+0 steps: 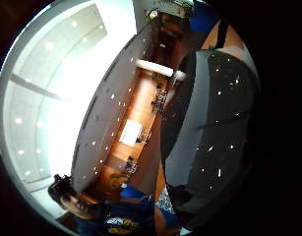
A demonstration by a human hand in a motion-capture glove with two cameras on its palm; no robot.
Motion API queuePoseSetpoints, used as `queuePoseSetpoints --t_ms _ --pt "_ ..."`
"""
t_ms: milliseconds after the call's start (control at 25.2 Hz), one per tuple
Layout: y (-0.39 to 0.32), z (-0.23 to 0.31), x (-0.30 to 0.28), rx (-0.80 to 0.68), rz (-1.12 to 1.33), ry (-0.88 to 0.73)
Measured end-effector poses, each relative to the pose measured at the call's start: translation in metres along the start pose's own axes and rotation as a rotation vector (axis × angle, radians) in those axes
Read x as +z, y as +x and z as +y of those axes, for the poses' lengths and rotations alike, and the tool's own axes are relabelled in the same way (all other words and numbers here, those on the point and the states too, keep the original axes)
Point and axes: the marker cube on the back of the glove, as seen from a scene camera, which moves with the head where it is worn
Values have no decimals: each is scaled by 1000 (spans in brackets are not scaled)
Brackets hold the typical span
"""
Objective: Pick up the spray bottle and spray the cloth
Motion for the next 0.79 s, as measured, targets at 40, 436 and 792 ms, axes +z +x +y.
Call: queuePoseSetpoints --t_ms 40,436,792 --pt "0 1 -7 9 11 35" --pt "7 11 -64 4 -7 191" --pt "0 35 -96 46 -59 110"
